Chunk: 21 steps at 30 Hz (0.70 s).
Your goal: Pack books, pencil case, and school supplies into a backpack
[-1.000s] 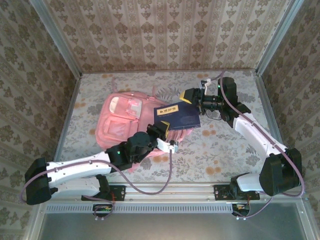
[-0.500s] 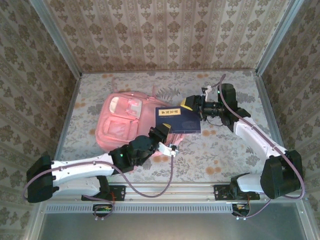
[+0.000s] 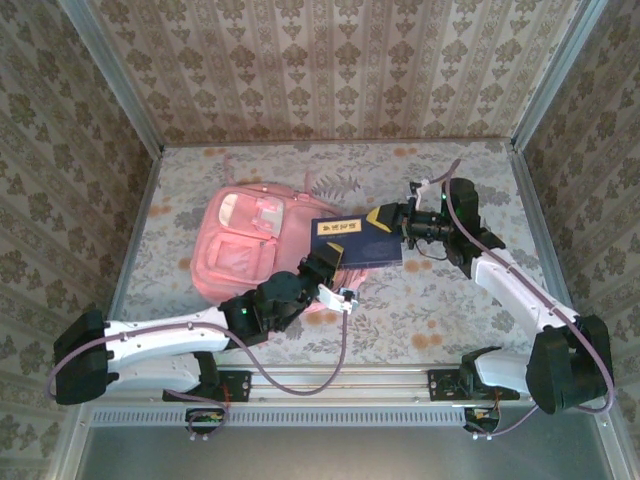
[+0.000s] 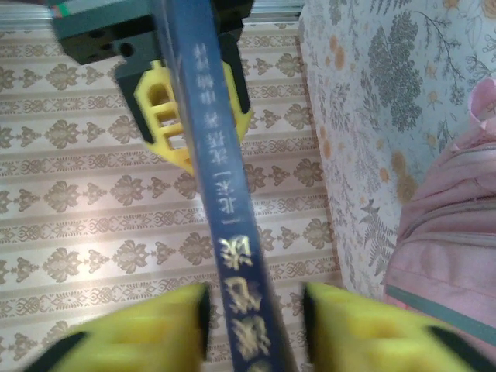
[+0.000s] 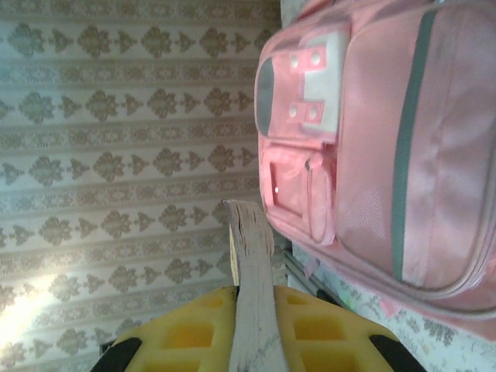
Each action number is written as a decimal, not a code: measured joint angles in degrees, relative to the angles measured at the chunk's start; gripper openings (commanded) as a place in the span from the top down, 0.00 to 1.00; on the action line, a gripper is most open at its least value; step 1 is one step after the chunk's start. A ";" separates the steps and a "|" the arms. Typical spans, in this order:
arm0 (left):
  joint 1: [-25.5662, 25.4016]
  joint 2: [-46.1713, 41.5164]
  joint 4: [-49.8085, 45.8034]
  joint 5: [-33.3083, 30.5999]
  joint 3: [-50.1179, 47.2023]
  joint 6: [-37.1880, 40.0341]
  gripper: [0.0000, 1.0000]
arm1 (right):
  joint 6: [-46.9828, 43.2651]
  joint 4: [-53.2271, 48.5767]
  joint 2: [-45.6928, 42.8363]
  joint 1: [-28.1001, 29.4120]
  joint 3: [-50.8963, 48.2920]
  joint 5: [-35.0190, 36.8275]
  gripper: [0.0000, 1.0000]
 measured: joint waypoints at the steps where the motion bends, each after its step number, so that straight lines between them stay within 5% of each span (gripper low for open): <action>1: 0.00 0.24 -0.52 0.26 0.00 -0.44 0.27 | -0.04 -0.33 -0.42 0.07 0.00 0.00 1.00; 7: 0.00 -0.07 -9.03 0.48 4.46 -10.01 0.17 | -3.58 -6.56 -6.01 -3.15 0.00 2.49 1.00; 12: 2.58 -2.14 -24.83 6.19 14.32 -32.76 0.15 | -8.37 -11.37 -11.30 -6.78 -0.24 8.26 1.00; 21: 24.11 3.28 -40.83 30.86 30.25 -80.32 0.15 | -11.67 -12.61 -12.02 -7.54 -3.67 13.75 1.00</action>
